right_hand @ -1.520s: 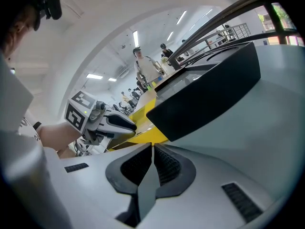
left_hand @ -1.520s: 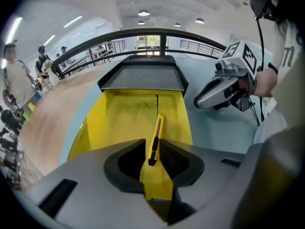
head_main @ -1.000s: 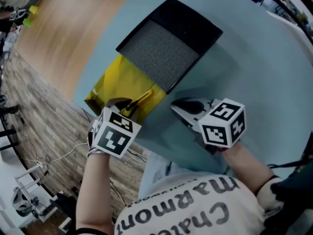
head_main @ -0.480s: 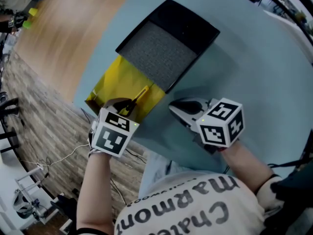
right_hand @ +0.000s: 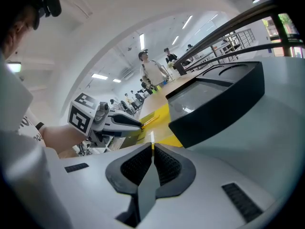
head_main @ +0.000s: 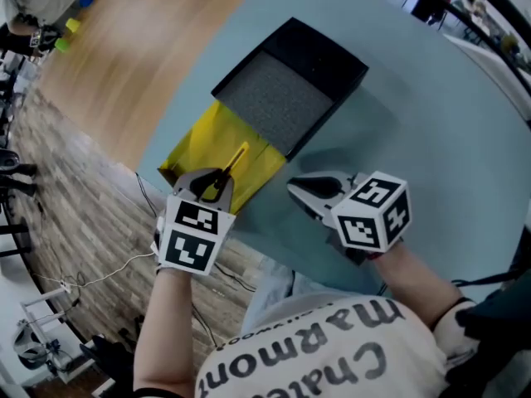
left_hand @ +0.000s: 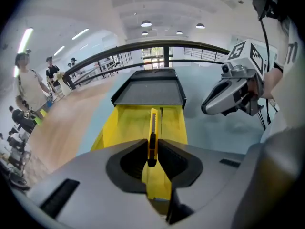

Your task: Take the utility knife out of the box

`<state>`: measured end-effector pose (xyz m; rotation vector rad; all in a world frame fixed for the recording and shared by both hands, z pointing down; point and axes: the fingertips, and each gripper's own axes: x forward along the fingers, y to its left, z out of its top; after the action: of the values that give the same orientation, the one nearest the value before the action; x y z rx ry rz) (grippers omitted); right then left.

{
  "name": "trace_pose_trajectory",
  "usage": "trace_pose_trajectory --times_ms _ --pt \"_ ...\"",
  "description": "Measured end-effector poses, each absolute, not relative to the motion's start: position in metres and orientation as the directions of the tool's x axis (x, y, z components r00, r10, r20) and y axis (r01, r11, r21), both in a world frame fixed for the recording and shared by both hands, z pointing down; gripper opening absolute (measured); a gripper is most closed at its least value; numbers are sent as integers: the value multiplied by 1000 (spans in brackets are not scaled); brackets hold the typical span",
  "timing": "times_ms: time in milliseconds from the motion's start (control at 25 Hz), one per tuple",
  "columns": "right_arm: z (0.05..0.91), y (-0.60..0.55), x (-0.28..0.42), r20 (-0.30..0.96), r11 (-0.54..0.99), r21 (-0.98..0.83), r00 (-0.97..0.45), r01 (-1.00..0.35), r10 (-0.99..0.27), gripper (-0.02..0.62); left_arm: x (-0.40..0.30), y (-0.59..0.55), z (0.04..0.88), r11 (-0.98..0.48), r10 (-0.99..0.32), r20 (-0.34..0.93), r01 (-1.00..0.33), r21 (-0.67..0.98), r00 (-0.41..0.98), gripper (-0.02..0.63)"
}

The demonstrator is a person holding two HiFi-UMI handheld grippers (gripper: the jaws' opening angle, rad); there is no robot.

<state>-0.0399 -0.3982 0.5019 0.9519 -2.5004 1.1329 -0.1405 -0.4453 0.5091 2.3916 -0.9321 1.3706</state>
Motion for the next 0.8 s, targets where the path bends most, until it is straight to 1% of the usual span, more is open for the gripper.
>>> trace_pose_trajectory --times_ms 80,160,280,400,520,600,800 --pt "495 -394 -42 454 500 -570 -757 -652 -469 41 -135 -441 495 -752 -461 789 -651 -104 406 67" --pt "488 -390 -42 454 508 -553 -750 -661 -481 41 -127 -436 477 -722 -507 717 -690 -50 479 67" --pt "478 -387 -40 451 515 -528 -737 -675 -504 41 -115 -423 452 -672 -559 589 -735 91 584 67" --pt "467 -378 -43 445 532 -502 -731 -682 -517 41 -109 -401 433 -632 -590 470 -738 237 656 67" --pt "452 -364 -50 434 564 -475 -737 -675 -518 41 -109 -380 415 -584 -624 374 -727 360 686 67" --pt "442 -350 -58 423 590 -460 -748 -663 -511 41 -111 -364 405 -562 -634 338 -715 417 696 67" --pt "424 -317 -74 394 650 -426 -776 -630 -493 41 -121 -330 378 -564 -667 267 -705 431 696 67"
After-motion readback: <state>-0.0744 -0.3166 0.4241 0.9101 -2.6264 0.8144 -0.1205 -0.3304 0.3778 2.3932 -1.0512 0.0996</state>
